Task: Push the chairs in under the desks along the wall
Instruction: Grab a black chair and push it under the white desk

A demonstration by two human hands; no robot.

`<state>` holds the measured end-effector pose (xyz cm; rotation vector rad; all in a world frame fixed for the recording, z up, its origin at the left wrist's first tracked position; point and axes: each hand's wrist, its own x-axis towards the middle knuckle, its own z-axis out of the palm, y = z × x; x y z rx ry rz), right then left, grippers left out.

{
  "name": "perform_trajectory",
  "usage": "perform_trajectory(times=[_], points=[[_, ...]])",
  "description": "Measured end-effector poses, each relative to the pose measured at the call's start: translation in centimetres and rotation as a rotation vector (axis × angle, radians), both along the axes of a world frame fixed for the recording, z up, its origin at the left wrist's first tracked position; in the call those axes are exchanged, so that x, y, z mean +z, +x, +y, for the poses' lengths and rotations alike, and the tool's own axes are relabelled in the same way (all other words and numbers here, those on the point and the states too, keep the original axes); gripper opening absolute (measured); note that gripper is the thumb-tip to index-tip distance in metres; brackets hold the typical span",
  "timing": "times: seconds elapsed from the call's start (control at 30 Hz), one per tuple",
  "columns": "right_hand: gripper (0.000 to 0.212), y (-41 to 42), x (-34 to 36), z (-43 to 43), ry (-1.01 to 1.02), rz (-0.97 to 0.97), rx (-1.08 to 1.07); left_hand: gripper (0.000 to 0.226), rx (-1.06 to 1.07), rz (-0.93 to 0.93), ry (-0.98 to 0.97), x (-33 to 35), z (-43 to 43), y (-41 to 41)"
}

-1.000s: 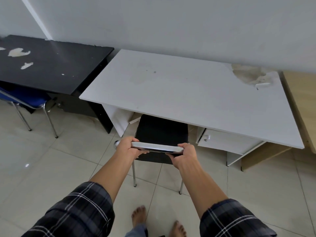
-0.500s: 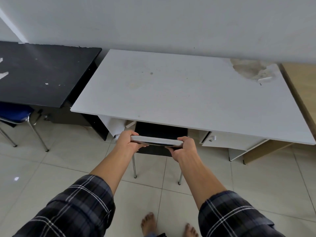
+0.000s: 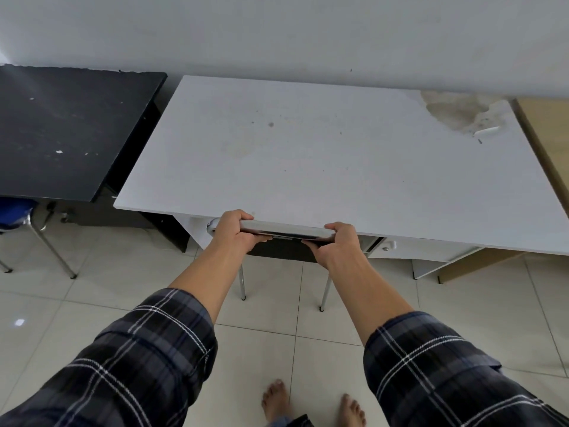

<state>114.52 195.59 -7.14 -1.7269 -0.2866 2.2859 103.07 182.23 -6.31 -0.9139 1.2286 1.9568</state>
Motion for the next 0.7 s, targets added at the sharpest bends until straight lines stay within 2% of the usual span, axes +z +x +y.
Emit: perform_trajectory(times=[0.17,0.4,0.53,0.6,0.7], points=[[0.019,-0.3,-0.3,0.2,-0.009,-0.02,-0.009,0.024,-0.009,-0.016,0.021,-0.5,0.1,-0.3],[0.046,1.2,-0.3,-0.1,0.025,0.031,0.011,0.022,-0.028,0.034,0.015,-0.5,-0.4,0.9],[0.044,3.0,-0.6,-0.6,0.081,0.099,0.064,0.036,-0.1,0.097,-0.066,0.1,0.6,3.1],[0.044,4.7,-0.5,-0.7,0.133,0.092,0.082,0.043,-0.185,0.123,-0.141,0.3,1.7,4.6],[0.044,8.1,-0.2,-0.3,0.247,0.012,0.196,0.065,-0.265,0.154,-0.279,0.4,3.8,7.4]])
